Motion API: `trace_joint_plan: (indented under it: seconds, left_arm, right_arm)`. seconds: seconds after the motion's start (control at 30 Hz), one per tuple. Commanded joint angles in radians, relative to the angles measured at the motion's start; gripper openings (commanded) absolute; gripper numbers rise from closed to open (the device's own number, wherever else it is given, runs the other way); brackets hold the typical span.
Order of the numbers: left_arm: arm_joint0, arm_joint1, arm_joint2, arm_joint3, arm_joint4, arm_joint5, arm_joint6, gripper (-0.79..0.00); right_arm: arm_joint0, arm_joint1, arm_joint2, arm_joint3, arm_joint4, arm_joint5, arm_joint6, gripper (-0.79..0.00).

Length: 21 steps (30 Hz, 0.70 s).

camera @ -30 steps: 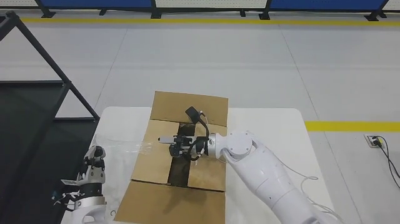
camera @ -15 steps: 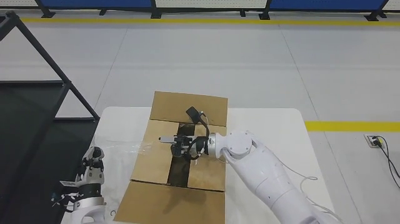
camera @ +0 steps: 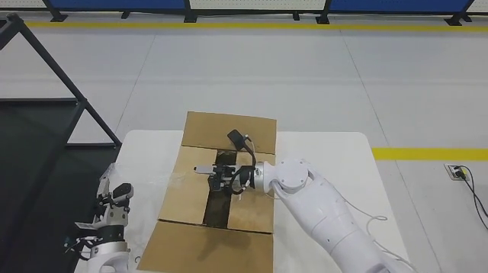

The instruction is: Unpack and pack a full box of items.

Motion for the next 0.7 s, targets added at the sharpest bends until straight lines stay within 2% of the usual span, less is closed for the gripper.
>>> trace_joint_plan:
  seconds: [0.0, 0.3, 0.67]
  left_arm:
    - [-0.002, -0.001, 0.000, 0.004, -0.001, 0.006, 0.000, 0.000]
    - [-0.009, -0.005, -0.004, 0.017, -0.008, 0.032, -0.005, 0.000]
    - [-0.010, -0.011, 0.013, 0.023, 0.008, 0.034, -0.007, 0.000]
  right_arm:
    - [-0.002, 0.000, 0.004, -0.002, 0.000, 0.001, 0.001, 0.000]
    - [-0.009, 0.002, 0.018, -0.010, -0.011, 0.001, 0.007, 0.000]
    - [-0.030, -0.003, 0.031, -0.070, 0.003, -0.049, 0.011, 0.000]
